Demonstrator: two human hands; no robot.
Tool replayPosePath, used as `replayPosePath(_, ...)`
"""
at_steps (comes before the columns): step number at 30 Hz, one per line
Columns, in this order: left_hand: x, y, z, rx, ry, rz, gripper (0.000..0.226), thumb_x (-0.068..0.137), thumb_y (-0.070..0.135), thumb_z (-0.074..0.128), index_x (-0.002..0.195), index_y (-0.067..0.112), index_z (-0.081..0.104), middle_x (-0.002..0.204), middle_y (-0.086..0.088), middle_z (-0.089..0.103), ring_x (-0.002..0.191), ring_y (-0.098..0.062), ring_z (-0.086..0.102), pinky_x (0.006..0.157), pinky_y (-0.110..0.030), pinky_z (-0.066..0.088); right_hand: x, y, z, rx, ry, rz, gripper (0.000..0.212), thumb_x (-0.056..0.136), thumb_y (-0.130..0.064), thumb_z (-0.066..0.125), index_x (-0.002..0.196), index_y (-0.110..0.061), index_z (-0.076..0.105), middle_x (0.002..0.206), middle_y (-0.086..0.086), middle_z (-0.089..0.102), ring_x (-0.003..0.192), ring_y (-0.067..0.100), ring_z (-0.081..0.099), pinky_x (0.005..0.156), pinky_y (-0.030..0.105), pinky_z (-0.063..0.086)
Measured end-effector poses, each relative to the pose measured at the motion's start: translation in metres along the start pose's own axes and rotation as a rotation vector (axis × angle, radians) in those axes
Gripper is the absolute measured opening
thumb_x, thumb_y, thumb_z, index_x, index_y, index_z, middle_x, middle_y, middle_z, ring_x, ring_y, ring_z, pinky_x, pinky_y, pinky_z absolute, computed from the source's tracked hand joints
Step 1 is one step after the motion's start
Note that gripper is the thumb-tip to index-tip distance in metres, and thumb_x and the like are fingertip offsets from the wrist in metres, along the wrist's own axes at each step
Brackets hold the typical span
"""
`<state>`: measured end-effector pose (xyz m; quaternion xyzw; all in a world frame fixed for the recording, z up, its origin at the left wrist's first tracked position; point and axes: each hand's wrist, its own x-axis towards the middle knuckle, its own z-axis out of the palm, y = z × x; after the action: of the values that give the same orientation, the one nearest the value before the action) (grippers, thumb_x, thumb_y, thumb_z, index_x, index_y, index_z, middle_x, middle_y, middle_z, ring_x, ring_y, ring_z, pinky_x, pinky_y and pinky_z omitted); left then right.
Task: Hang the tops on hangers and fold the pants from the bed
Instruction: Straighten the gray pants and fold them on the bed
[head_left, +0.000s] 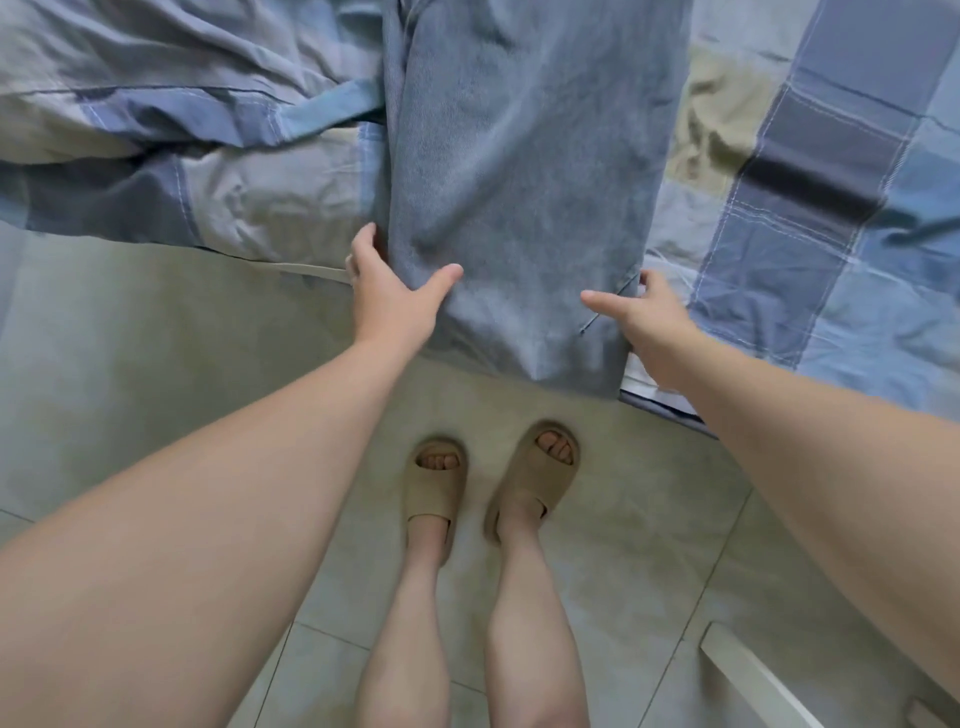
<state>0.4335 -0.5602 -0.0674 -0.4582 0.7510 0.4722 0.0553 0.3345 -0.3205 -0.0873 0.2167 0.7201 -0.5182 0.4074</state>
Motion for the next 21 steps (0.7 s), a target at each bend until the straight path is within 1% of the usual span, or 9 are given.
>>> replayPosePath(2,-0.003,-0.003,-0.001,-0.009,-0.07,-0.07,0.076,0.076,0.038,0.084,0.136,0.016,0.043,0.13,0.003,0.057,0.12,-0.015,0.057,0.104,-0.033,0.046,-0.001,0.001,0.002,0.055,-0.132,0.012,0.047,0.087,-0.007,0.075,0.13,-0.012,0.056,0.118,0.006,0.071,0.102,0.022,0.072,0.086,0.037,0.059)
replayPosePath(5,-0.009,-0.007,-0.009,0.004,-0.194,-0.116,0.053,0.078,0.026,0.085,0.122,0.013,0.06,0.116,0.002,0.069,0.107,-0.017,0.067,0.097,-0.037,0.053,-0.012,0.008,0.007,0.08,-0.225,0.092,0.038,0.085,-0.007,0.074,0.122,-0.01,0.066,0.108,0.006,0.076,0.093,0.021,0.075,0.075,0.034,0.062)
replayPosePath(7,-0.017,-0.007,-0.017,-0.007,-0.291,-0.13,0.045,0.076,0.018,0.086,0.117,0.013,0.067,0.111,0.0,0.073,0.1,-0.014,0.07,0.088,-0.029,0.056,-0.022,0.013,0.007,0.082,-0.229,0.161,0.035,0.082,-0.01,0.078,0.117,-0.01,0.07,0.103,0.008,0.077,0.089,0.023,0.075,0.071,0.035,0.062)
replayPosePath(9,-0.025,-0.007,-0.026,0.001,-0.383,-0.157,0.042,0.075,0.013,0.087,0.113,0.013,0.07,0.107,0.001,0.074,0.093,-0.008,0.069,0.077,-0.019,0.054,-0.033,0.019,0.006,0.064,-0.227,0.193,0.033,0.081,-0.012,0.079,0.113,-0.01,0.072,0.105,0.01,0.077,0.091,0.025,0.075,0.077,0.038,0.062)
replayPosePath(10,-0.03,-0.006,-0.03,0.007,-0.415,-0.173,0.042,0.074,0.012,0.087,0.113,0.013,0.071,0.106,0.001,0.073,0.091,-0.007,0.069,0.075,-0.018,0.053,-0.04,0.022,0.006,0.056,-0.226,0.19,0.032,0.08,-0.012,0.079,0.111,-0.01,0.072,0.106,0.011,0.077,0.093,0.026,0.075,0.08,0.04,0.062)
replayPosePath(13,-0.044,-0.003,-0.041,0.024,-0.464,-0.187,0.043,0.074,0.013,0.088,0.114,0.011,0.072,0.105,0.0,0.074,0.092,-0.01,0.069,0.083,-0.023,0.054,-0.062,0.027,0.002,0.009,-0.206,0.145,0.034,0.079,-0.012,0.081,0.112,-0.01,0.072,0.104,0.01,0.077,0.097,0.031,0.074,0.089,0.045,0.059)
replayPosePath(15,-0.054,-0.002,-0.049,0.033,-0.487,-0.173,0.039,0.074,0.014,0.088,0.109,0.015,0.073,0.098,0.006,0.073,0.086,-0.003,0.069,0.077,-0.016,0.053,-0.079,0.027,-0.002,-0.035,-0.196,0.111,0.033,0.077,-0.014,0.083,0.108,-0.011,0.073,0.102,0.01,0.077,0.095,0.03,0.074,0.09,0.045,0.058)
replayPosePath(17,-0.067,-0.002,-0.06,0.035,-0.529,-0.173,0.034,0.074,0.016,0.088,0.104,0.019,0.073,0.093,0.012,0.074,0.083,0.003,0.069,0.07,-0.01,0.051,-0.099,0.026,-0.004,-0.043,-0.216,0.078,0.033,0.077,-0.012,0.082,0.109,-0.012,0.073,0.103,0.008,0.077,0.095,0.027,0.075,0.089,0.043,0.058)
replayPosePath(21,-0.099,-0.004,-0.084,0.055,-0.597,-0.162,0.034,0.074,0.011,0.086,0.103,0.02,0.071,0.101,0.009,0.075,0.094,-0.007,0.071,0.08,-0.017,0.052,-0.148,0.021,-0.002,-0.181,-0.206,-0.052,0.033,0.079,-0.003,0.081,0.11,-0.012,0.072,0.102,0.0,0.078,0.094,0.015,0.074,0.084,0.031,0.058)
